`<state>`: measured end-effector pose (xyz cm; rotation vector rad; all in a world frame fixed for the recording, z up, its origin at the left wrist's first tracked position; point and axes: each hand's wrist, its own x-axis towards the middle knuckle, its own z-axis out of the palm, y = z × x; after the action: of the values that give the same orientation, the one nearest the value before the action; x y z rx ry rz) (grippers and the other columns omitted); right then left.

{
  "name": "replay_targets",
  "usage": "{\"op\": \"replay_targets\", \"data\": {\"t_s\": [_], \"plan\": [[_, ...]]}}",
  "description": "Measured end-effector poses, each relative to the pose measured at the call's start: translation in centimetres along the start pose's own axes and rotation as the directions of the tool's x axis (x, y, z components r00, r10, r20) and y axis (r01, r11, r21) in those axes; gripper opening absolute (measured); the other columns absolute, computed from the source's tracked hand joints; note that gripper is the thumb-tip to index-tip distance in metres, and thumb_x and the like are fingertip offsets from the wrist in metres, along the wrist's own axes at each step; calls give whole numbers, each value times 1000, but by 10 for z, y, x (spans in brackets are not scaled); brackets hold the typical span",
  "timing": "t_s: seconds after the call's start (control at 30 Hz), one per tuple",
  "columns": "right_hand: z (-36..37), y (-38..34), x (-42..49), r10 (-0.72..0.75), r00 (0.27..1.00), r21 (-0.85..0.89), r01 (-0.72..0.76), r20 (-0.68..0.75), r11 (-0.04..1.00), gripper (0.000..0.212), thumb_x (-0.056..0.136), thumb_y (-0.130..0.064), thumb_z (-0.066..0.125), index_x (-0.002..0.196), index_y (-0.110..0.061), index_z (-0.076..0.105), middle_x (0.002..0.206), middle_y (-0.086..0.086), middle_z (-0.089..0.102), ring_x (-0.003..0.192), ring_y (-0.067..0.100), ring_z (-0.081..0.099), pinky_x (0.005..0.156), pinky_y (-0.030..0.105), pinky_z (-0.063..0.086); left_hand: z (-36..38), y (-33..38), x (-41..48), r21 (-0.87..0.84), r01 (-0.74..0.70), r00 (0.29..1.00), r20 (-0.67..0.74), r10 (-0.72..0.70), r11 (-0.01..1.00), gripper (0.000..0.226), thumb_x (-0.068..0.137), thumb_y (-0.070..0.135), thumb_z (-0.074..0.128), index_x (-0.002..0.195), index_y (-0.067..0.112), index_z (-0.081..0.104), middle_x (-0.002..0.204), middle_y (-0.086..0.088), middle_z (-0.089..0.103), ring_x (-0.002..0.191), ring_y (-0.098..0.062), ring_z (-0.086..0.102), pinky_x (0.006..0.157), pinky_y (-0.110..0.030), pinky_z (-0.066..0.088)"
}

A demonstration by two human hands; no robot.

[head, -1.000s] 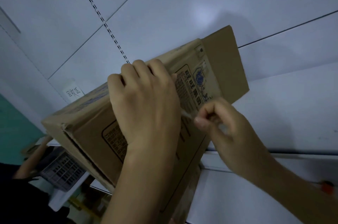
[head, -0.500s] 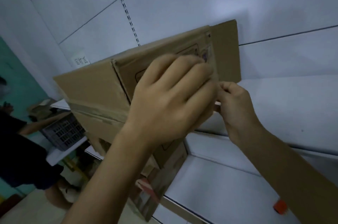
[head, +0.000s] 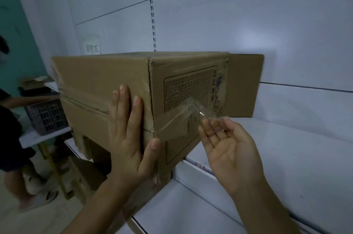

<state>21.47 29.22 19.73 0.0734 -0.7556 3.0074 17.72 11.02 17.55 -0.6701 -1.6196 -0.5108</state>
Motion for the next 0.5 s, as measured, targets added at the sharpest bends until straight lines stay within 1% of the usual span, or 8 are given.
{"op": "replay_targets", "data": {"t_s": [0.07,0.17,0.23,0.27,0.33,0.37,0.4,0.5], "plan": [[-3,5,-2,5,999,34,-4,-34,999,40,95,-15,45,64,-6,69,72,10,69,71,20,72,76,36,59,2,-1,0,-8,-7,1000,-4,7,1000,61,99,46,26,152,24,7,159,0,3,146,-37,8,116,-52,11],[-3,14,-8,-8,998,63,12,-55,998,32,97,-26,43,85,-5,63,89,13,73,85,23,73,82,39,57,5,-4,2,-1,-25,1000,-10,25,1000,60,99,45,27,152,22,8,156,-12,9,144,-40,10,116,-51,11],[0,24,-20,-176,981,-110,167,-79,980,27,93,-26,46,81,-9,63,95,11,74,94,20,71,87,37,56,6,-4,1,-14,-13,1000,-11,13,1000,60,99,43,27,151,18,11,152,-23,15,143,-43,12,115,-52,12],[2,31,-28,-327,943,-294,297,-58,909,22,89,-24,52,77,-13,66,95,6,75,97,16,70,87,30,53,7,-5,1,-18,-5,1000,-19,5,1000,59,99,41,27,150,15,13,151,-27,18,142,-44,14,115,-51,13],[6,46,-40,-596,794,-613,530,117,586,11,85,-23,61,80,-22,70,99,-6,74,101,9,67,82,20,53,11,-4,-1,-18,18,999,-30,-18,1000,58,98,37,27,149,13,15,149,-28,20,143,-41,15,115,-52,15],[6,54,-45,-661,720,-660,604,210,448,5,84,-22,64,84,-23,70,103,-8,73,103,8,66,82,19,53,13,-3,-2,-24,35,999,-30,-36,999,57,98,37,26,149,13,17,149,-26,20,144,-38,14,114,-53,16],[5,61,-48,-710,664,-678,636,236,369,6,83,-19,68,88,-23,68,105,-8,72,103,8,67,82,20,54,15,-3,-3,-23,51,998,-33,-51,998,56,99,38,25,148,11,20,149,-24,21,144,-34,14,114,-54,17],[10,72,-49,-784,616,-671,614,78,415,9,84,-7,66,84,-16,67,99,-6,74,96,9,69,81,33,57,16,-3,-2,-17,60,997,-42,-60,998,55,98,37,23,143,6,27,148,-22,28,143,-33,19,113,-56,21]]}}
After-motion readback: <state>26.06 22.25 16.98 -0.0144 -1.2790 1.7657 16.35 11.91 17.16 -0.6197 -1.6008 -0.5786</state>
